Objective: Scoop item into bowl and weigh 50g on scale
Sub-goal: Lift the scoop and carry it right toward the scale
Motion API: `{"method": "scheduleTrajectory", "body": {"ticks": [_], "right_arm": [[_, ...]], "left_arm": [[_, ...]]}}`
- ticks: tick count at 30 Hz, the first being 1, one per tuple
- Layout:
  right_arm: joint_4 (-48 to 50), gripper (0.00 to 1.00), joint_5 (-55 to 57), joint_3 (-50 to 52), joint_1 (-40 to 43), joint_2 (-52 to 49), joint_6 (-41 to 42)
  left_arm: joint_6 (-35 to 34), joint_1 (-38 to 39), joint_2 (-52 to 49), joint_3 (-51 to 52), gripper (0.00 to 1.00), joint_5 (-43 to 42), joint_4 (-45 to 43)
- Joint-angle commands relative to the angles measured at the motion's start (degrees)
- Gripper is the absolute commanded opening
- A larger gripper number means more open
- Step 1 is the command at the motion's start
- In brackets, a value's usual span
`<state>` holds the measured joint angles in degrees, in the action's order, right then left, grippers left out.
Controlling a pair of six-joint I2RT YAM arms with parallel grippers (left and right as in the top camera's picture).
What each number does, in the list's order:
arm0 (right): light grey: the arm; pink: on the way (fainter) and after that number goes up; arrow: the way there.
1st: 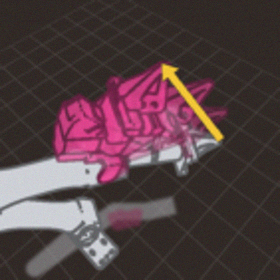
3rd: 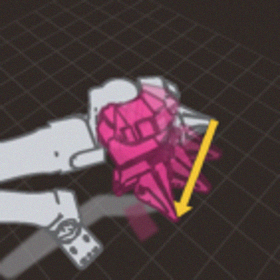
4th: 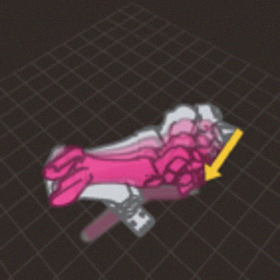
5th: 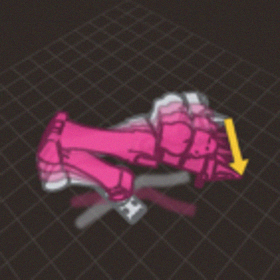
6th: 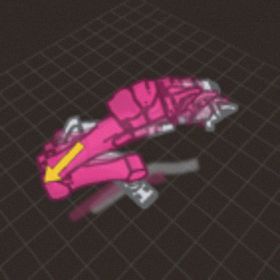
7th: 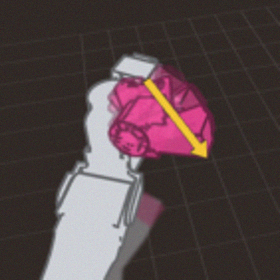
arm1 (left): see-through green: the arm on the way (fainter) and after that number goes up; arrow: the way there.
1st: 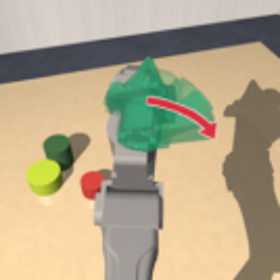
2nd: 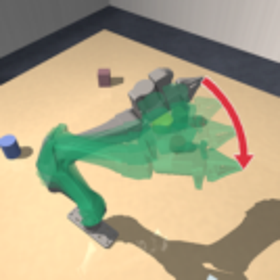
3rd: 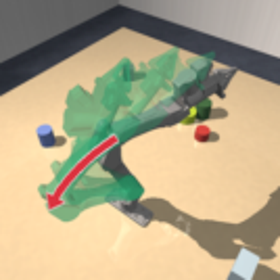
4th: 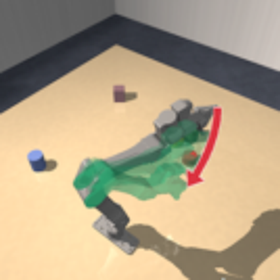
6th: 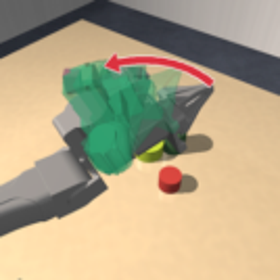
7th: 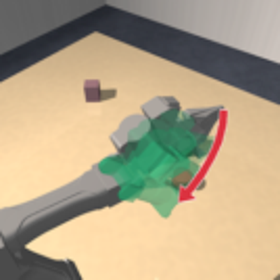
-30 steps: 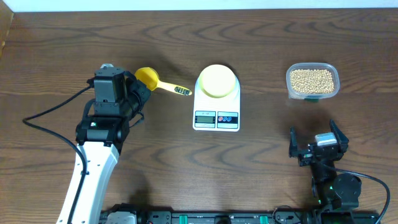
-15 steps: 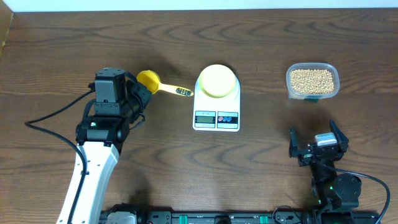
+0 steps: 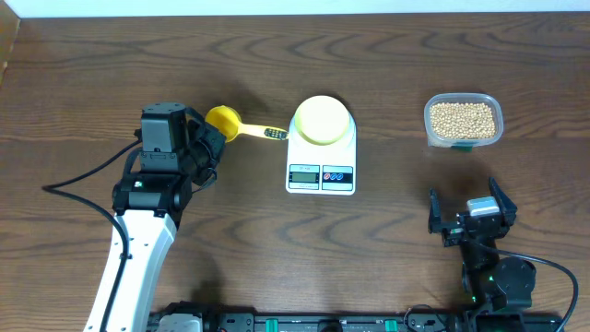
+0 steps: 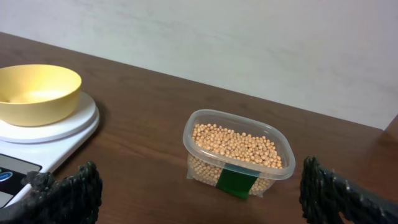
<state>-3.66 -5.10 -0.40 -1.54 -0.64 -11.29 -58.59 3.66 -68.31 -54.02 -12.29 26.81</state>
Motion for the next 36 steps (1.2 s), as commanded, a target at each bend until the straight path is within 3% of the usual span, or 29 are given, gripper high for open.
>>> {"method": "scheduleTrajectory", "body": {"ticks": [1,8,14,20,28,36], "right_arm": [[-0.24,0.99,0.04,0.09,-0.39,0.33,-0.57],[-0.17,0.99,0.07,0.09,-0.39,0.33,-0.59],[-0.17,0.99,-0.5,0.09,-0.39,0.31,-0.15],[7.72,0.99,-11.15,0.09,-0.39,0.28,10.86],[2.64,0.99,-16.74,0.09,-0.39,0.26,15.87],[13.09,0.99,-23.02,0.09,-0.39,-2.56,26.01]], "left_arm": [[0.13,0.07,-0.15,-0.24,0.08,-1.92,0.2],[5.99,0.07,-0.17,-0.24,0.08,-4.22,-0.9],[10.19,0.26,-0.17,-0.24,0.08,-9.44,-6.8],[10.54,2.47,-0.66,-0.24,0.08,-9.57,-11.06],[8.76,3.82,-3.91,-0.24,0.08,-9.64,-15.23],[8.39,4.5,-5.9,-0.24,0.08,-12.74,-22.62]]}}
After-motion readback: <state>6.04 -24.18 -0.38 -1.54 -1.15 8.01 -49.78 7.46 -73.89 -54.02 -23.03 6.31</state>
